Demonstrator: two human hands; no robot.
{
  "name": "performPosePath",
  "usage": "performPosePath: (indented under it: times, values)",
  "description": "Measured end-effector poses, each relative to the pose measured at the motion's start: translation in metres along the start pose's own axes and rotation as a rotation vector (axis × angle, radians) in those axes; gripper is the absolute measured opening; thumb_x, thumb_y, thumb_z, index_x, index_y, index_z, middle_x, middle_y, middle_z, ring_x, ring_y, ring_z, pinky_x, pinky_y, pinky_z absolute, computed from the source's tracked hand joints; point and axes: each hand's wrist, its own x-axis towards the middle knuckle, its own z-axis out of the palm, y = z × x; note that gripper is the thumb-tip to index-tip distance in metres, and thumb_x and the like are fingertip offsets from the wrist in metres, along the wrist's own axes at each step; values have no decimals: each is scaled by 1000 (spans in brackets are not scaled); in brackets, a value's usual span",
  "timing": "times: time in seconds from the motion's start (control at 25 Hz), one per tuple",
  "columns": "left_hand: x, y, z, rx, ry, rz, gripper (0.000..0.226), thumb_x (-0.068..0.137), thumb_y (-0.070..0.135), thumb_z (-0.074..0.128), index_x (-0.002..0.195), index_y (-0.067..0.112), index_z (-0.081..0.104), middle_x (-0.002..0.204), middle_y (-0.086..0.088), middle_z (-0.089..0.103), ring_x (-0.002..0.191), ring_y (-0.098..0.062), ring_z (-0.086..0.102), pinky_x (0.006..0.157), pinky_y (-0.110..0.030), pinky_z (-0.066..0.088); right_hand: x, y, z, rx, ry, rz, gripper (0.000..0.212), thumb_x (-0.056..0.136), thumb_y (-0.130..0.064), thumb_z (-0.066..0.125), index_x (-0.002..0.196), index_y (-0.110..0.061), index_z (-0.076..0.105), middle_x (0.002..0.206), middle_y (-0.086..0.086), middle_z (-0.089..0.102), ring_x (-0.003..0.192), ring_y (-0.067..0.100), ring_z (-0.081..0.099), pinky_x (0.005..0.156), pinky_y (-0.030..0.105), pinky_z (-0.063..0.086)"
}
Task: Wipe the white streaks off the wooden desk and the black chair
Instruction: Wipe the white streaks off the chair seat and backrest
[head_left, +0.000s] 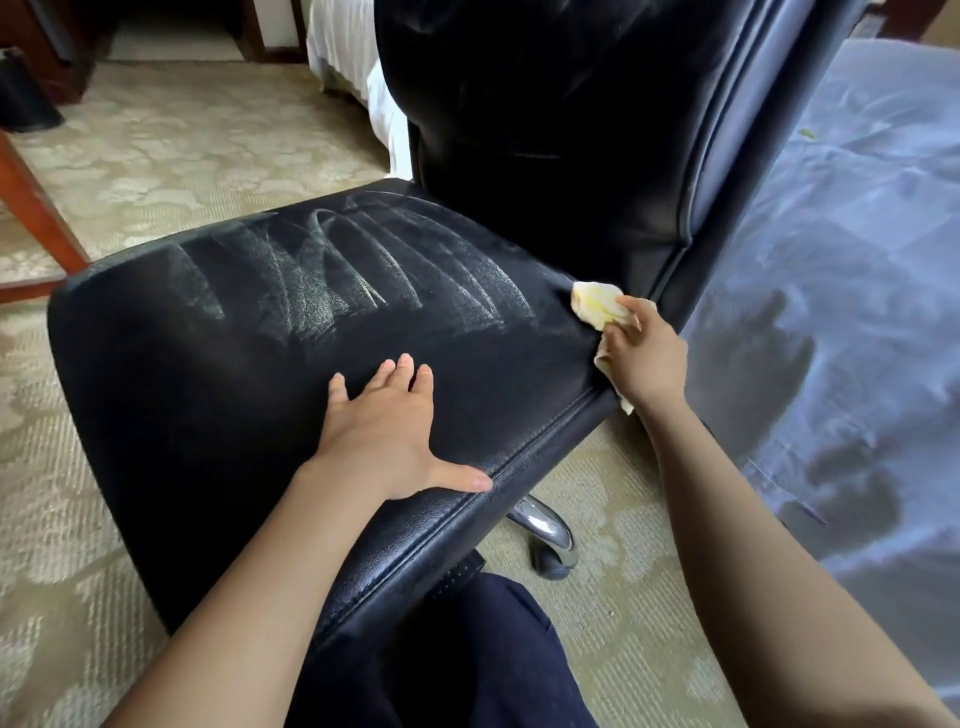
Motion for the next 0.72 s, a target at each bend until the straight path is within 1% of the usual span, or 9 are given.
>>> performPosePath:
  times: [0.12,0.2,0.28,0.36,0.4,0.48,0.6,0.68,0.72]
  values:
    - [1,-5,-3,16,-5,16,128,62,85,51,152,16,-6,160,-2,-10,147,-15,-7,118,-52,1,-30,-12,-3,-69,-23,-47,40,89,-26,54,129,-29,54,111,7,66,103,26,58,76,25,35]
    - [2,-7,-6,37,-18,24,128,62,84,52,152,14,-4,160,-3,-8,148,-16,-4,118,-52,1,-61,-19,-2,-136,-65,-149,39,87,-34,56,125,-34,55,94,5,69,91,26,61,75,28,39]
    - [3,-8,-8,49,-22,23,127,62,85,50,153,14,-2,161,-4,-5,148,-17,-1,118,-52,2,-93,-25,0,-158,-105,-250,40,84,-41,56,124,-41,55,80,0,68,74,21,61,70,29,41]
    - [2,-10,-8,46,-8,15,124,63,88,44,153,14,2,161,-4,-3,148,-17,2,118,-51,3,-118,-26,1,-85,-146,-325,41,84,-37,61,123,-45,55,71,-3,67,56,7,52,62,24,40]
    - [2,-10,-8,41,-2,13,122,63,88,42,153,15,3,161,-4,-2,148,-17,3,118,-51,4,-126,-24,-1,-41,-162,-365,42,84,-35,62,124,-46,54,68,-5,66,51,5,48,58,19,38]
    - [0,-14,-7,40,12,13,120,63,88,41,152,16,5,161,-3,0,148,-17,4,118,-50,5,-130,-17,-3,13,-165,-430,44,85,-32,63,126,-45,53,59,-11,59,50,2,47,53,12,34]
    - [0,-19,-6,34,42,16,117,63,87,45,151,17,11,161,-3,6,147,-18,12,118,-46,10,-114,-6,-3,-6,-48,-393,42,87,-26,65,127,-36,55,47,-17,40,54,-3,49,50,10,31]
    - [0,-19,-10,32,74,12,111,63,86,46,147,17,20,158,-3,18,141,-21,28,114,-43,22,-96,-2,-1,-22,36,-304,40,88,-25,63,127,-30,56,47,-15,40,49,0,47,51,14,33]
    - [0,-16,-12,37,90,5,108,64,86,46,144,17,24,155,-3,26,137,-23,36,109,-40,28,-87,-1,-1,-26,46,-255,39,89,-26,62,128,-28,56,50,-13,45,50,2,47,53,16,33]
